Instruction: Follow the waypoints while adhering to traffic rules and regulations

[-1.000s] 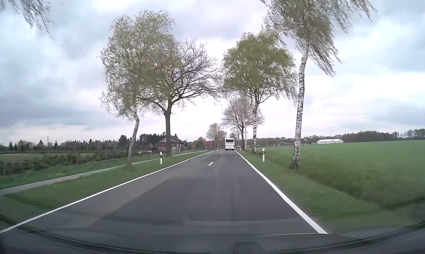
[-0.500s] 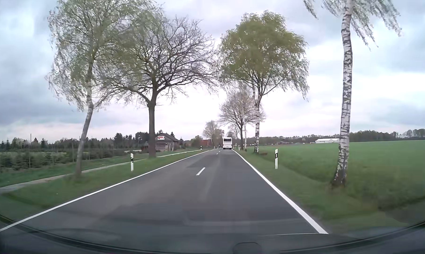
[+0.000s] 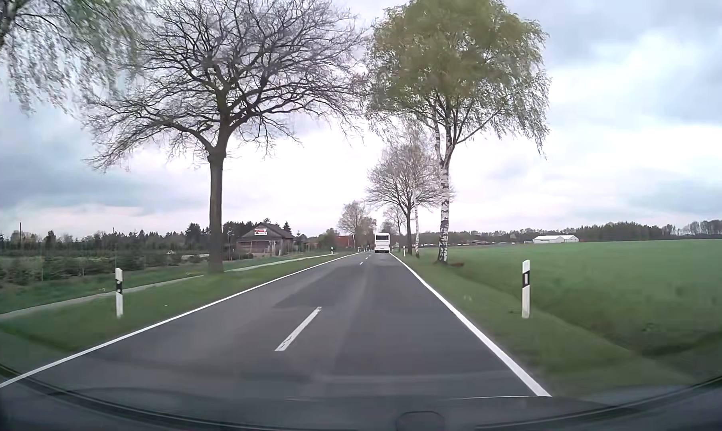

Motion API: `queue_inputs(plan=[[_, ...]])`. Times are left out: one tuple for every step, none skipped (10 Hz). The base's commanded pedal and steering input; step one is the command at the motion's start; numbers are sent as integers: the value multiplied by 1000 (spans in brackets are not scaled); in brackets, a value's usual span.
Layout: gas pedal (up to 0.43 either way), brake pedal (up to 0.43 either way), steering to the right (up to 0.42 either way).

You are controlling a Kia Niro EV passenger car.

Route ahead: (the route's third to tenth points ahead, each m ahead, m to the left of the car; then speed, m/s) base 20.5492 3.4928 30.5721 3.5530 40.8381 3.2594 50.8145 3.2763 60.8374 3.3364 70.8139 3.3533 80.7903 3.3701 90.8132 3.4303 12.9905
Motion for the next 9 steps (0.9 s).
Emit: queue_inputs(plan=[[0, 0, 5], [0, 0, 5], [0, 0, 3], [0, 0, -2], [0, 0, -5], [0, 0, -5], [0, 0, -4], [0, 0, -4], [0, 0, -3]])
